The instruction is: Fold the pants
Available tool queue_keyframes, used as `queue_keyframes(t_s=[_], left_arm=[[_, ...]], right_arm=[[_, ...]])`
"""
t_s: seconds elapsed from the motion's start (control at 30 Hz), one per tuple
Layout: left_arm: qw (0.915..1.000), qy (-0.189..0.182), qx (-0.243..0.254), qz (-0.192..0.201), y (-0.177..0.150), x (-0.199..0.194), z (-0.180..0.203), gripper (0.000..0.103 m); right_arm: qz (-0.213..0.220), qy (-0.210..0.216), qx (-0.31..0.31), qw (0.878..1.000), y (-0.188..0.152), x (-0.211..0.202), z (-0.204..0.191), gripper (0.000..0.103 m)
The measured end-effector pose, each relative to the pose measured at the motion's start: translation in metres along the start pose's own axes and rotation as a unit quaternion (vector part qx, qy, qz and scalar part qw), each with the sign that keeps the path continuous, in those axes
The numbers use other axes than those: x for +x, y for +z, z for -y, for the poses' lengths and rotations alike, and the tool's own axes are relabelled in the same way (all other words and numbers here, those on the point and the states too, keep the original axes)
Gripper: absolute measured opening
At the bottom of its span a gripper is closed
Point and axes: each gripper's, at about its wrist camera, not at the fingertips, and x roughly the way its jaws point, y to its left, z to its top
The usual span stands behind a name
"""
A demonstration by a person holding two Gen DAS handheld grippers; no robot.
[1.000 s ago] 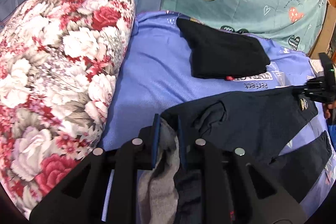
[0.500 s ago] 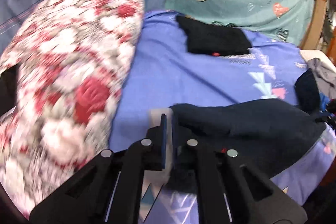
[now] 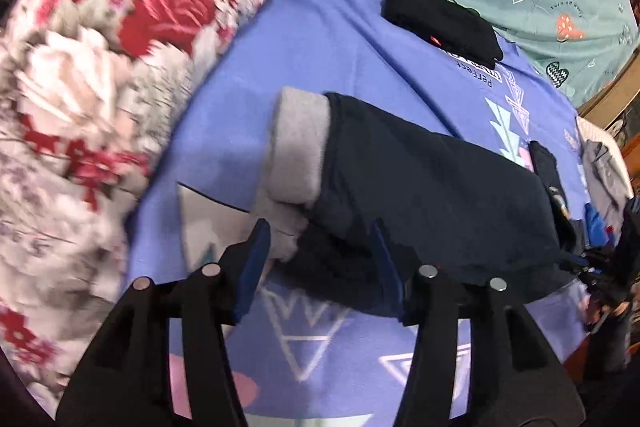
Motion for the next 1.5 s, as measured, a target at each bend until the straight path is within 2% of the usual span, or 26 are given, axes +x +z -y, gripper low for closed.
queue_keyframes(t_s=[0.23, 0.4, 0.53, 0.63, 0.7, 0.77, 0.8, 0.9, 1.07, 1.2, 1.3, 1.37, 1.5], left_arm=[[0.9932, -0.062, -0.079, -0.060, 0.007, 0.025, 0.004, 0.051], [0.9880, -0.066, -0.116, -0.078, 0.010, 0.044, 0.005, 0.047], [0.9838, -0.069, -0.147, -0.077, 0.014, 0.051, -0.001, 0.043], [0.9831, -0.056, -0.159, -0.070, 0.019, 0.054, -0.004, 0.039], [0.9844, -0.039, -0.160, -0.061, 0.021, 0.054, -0.002, 0.033], [0.9864, -0.027, -0.153, -0.055, 0.022, 0.051, 0.001, 0.024], [0.9873, -0.023, -0.148, -0.051, 0.022, 0.048, 0.001, 0.016], [0.9897, -0.029, -0.135, -0.038, 0.024, 0.034, 0.004, 0.009], [0.9942, -0.024, -0.105, -0.006, 0.027, -0.007, 0.019, 0.009], [0.9966, -0.015, -0.081, 0.006, 0.021, -0.026, 0.028, 0.009], [0.9969, 0.001, -0.078, -0.004, 0.009, -0.021, 0.021, 0.009], [0.9952, 0.009, -0.095, -0.021, 0.000, -0.008, 0.005, 0.009], [0.9922, 0.027, -0.110, -0.051, -0.009, 0.022, -0.011, 0.010]], right_arm=[[0.012, 0.003, -0.001, 1.000, 0.000, -0.004, 0.001, 0.005], [0.018, 0.009, 0.000, 1.000, -0.001, -0.005, 0.004, 0.005], [0.021, 0.014, 0.001, 1.000, -0.002, -0.005, 0.006, 0.005], [0.024, 0.016, 0.003, 1.000, -0.002, -0.005, 0.007, 0.005], [0.026, 0.014, 0.004, 1.000, -0.002, -0.005, 0.007, 0.005], [0.026, 0.013, -0.001, 1.000, 0.000, -0.007, 0.004, 0.005], [0.025, 0.010, -0.005, 1.000, 0.000, -0.008, 0.003, 0.005], [0.033, 0.001, -0.019, 0.999, 0.004, -0.019, -0.001, 0.005], [0.053, -0.016, -0.053, 0.997, 0.010, -0.050, -0.016, 0.005], [0.042, -0.016, -0.076, 0.996, 0.007, -0.059, -0.027, 0.005], [0.018, 0.001, -0.084, 0.996, -0.003, -0.048, -0.037, 0.005], [0.005, 0.014, -0.074, 0.997, -0.009, -0.036, -0.037, 0.005], [-0.021, 0.013, -0.055, 0.998, -0.020, -0.011, -0.035, 0.005]])
